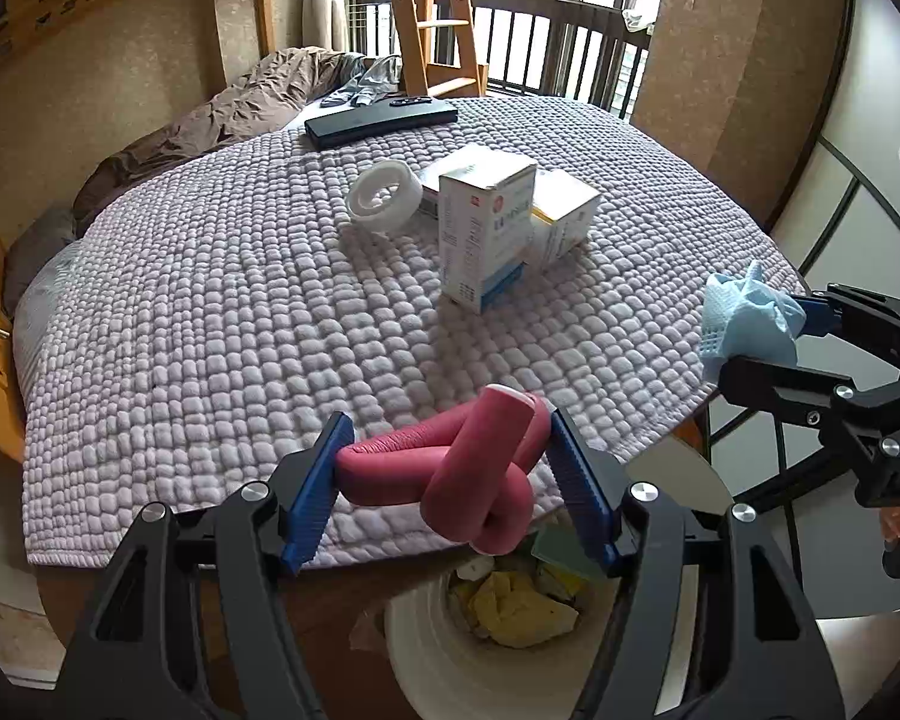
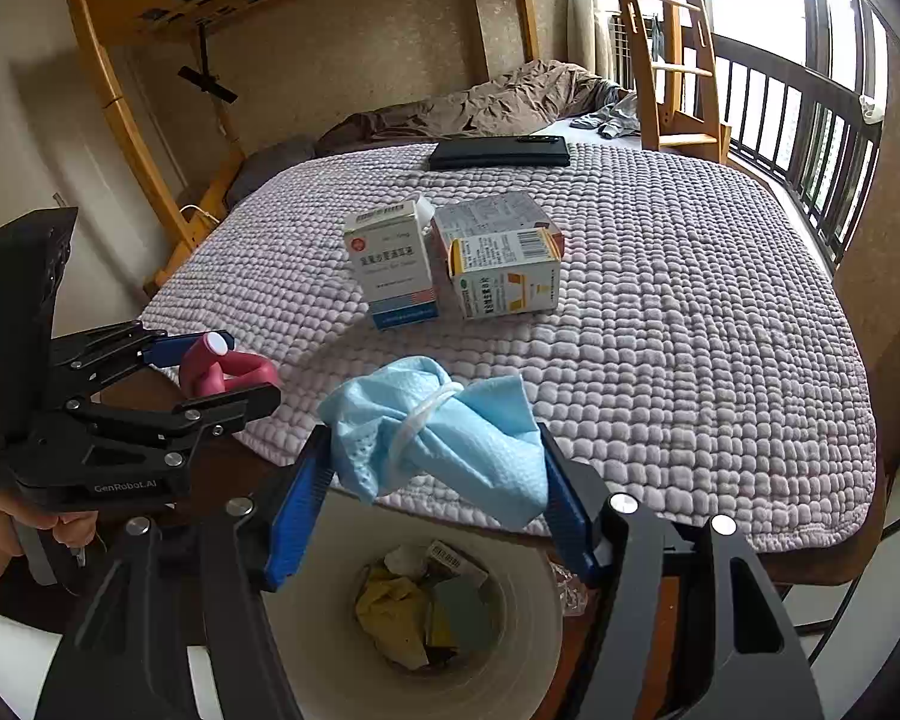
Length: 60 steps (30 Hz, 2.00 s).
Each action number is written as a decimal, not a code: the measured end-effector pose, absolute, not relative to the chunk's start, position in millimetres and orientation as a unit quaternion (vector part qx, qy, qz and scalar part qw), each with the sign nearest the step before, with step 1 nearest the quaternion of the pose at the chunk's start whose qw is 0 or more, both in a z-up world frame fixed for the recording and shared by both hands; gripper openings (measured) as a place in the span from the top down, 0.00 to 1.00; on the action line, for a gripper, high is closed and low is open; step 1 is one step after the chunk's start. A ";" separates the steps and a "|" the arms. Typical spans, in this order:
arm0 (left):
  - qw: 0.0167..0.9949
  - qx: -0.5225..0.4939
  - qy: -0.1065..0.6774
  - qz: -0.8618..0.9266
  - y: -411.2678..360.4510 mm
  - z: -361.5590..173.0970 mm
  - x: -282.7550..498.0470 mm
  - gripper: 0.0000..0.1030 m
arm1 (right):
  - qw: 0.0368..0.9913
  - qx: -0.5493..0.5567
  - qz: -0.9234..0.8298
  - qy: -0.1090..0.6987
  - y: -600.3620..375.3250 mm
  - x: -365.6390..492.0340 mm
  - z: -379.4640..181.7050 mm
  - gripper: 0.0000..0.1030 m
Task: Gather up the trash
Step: 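Carry the pink foam and blue mask over the white bin with both tools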
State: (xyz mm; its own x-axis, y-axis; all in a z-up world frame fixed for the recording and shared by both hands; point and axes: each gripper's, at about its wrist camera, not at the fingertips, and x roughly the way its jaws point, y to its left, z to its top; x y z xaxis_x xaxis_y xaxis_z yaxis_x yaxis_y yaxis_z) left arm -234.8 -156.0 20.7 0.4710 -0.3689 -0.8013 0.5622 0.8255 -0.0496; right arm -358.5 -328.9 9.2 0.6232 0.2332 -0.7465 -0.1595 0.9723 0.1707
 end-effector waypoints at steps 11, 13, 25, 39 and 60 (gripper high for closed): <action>0.836 0.119 0.447 -0.294 -159.4 15.9 -259.8 0.35 | 0.891 0.041 0.125 0.435 -321.1 -381.6 7.7 0.38; 0.833 0.122 0.450 -0.299 -159.9 14.3 -264.7 0.35 | 0.888 0.041 0.127 0.439 -319.6 -385.9 5.8 0.38; 0.816 0.133 0.467 -0.314 -162.6 3.4 -285.0 0.35 | 0.875 0.042 0.135 0.463 -316.5 -401.4 -4.1 0.38; 0.805 0.145 0.479 -0.319 -163.2 -8.2 -295.7 0.35 | 0.864 0.039 0.136 0.484 -314.3 -410.0 -16.9 0.38; 0.792 0.150 0.497 -0.320 -166.2 -23.8 -295.8 0.35 | 0.852 0.042 0.136 0.504 -311.4 -409.4 -35.0 0.38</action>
State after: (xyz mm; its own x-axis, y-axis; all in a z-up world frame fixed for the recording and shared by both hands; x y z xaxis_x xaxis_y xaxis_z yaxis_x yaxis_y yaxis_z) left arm -295.8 -166.2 -23.8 0.3011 -0.3582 -0.8837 0.6571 0.7496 -0.0800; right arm -409.4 -311.4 -35.0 0.4555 0.2730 -0.8474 -0.1892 0.9598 0.2075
